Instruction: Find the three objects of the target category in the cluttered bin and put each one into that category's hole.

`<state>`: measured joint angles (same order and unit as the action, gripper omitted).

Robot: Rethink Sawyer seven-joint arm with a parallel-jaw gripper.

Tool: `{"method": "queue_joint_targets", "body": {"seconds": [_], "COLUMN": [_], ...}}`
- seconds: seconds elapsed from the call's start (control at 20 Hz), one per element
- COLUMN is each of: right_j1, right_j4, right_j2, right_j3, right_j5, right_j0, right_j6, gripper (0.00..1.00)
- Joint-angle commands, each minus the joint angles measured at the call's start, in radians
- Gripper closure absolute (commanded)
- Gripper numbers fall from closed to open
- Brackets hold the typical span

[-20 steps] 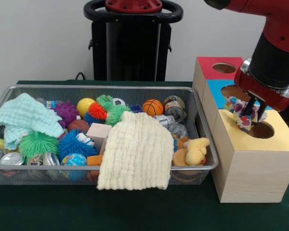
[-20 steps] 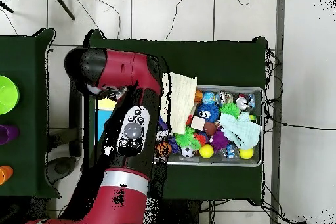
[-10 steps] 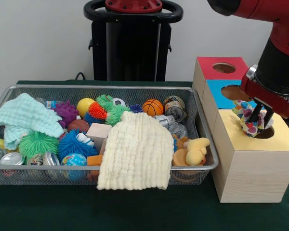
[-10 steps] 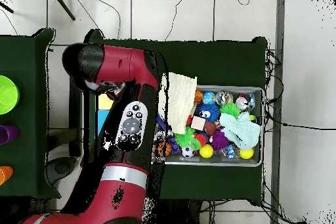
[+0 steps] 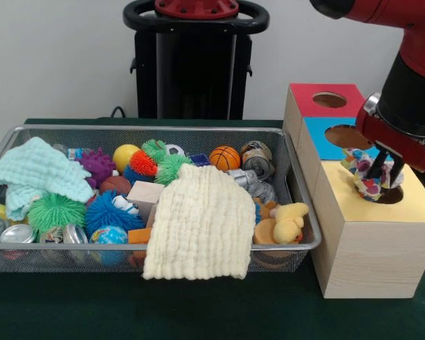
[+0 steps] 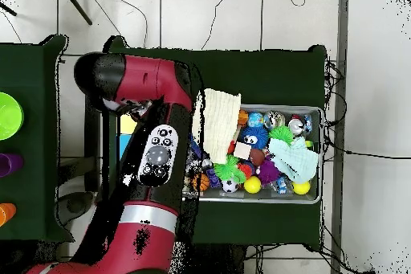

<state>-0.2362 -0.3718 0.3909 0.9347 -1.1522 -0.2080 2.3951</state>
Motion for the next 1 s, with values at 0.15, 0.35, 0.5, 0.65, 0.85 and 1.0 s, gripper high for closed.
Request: {"method": "queue_joint_targets", "body": {"seconds": [0.15,0.35,0.5,0.65,0.85,1.0], "right_j1": [-0.011,-0.012,-0.019,-0.028,-0.036,-0.042], "right_j4": [-0.032,-0.037,-0.039,-0.042,-0.047,-0.054], "right_j2": [-0.028,-0.022,-0.017,-0.013,-0.011,-0.01], "right_j3": [0.12,0.121,0.14,0.162,0.181,0.2], "right_j5": [0.017,0.018,0.036,0.053,0.066,0.084], "right_j0": [-0.007,-0.012,-0.022,-0.033,-0.043,-0.048], "right_j6": [0.298,0.302,0.305,0.309,0.306,0.3], "gripper": [1.0,1.0,1.0,1.0,1.0,1.0]}}
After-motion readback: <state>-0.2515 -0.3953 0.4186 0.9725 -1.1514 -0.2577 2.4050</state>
